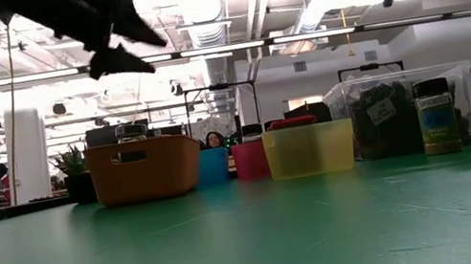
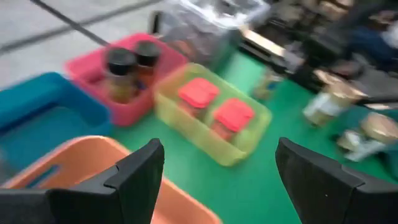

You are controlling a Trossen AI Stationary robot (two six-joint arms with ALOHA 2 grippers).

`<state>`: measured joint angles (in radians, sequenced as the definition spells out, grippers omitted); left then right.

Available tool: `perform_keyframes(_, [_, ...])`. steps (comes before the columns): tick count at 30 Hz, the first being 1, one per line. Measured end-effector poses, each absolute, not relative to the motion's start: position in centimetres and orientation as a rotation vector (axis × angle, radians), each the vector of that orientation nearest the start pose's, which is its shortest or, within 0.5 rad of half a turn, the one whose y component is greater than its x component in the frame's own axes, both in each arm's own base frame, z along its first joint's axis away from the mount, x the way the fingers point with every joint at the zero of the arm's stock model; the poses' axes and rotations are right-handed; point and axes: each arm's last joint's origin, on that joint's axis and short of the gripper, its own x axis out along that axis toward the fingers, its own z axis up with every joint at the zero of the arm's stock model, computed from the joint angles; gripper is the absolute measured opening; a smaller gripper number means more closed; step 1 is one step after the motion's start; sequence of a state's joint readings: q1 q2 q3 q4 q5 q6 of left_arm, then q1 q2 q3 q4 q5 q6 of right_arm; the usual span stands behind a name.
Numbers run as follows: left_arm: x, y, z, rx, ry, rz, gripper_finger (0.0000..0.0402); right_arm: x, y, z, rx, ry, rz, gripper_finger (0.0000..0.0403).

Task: Sort spices by type
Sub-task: Put the black seasoning bottle into the red bin

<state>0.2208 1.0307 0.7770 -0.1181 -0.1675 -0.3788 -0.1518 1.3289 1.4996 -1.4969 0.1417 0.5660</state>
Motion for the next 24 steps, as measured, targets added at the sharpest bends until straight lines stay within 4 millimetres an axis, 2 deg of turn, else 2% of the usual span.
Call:
perform_keyframes(5, [22.7, 5.9, 30.7, -0.446, 0.313, 0.372, 0.0295, 18.5, -3.3, 34.7, 0.588, 1.185, -0.701, 0.0379])
perform_keyframes(8, [23.5, 6.1, 31.9, -0.41, 0.371, 0.347, 0.0295, 17.7, -2.9, 33.2, 0.637, 1.168, -0.731, 0.0379])
perform_keyframes(15, [25.5, 6.6, 34.9, -0.349, 0.425, 0.337, 0.0295, 17.6, -2.9, 29.5, 0.634, 1.249, -0.786, 0.0379])
perform_keyframes(24, [27.2, 7.0, 37.5, -0.352, 0.51, 0.347, 0.0295, 18.0, -4.6, 25.8, 0.601, 1.26, -0.8, 0.0379])
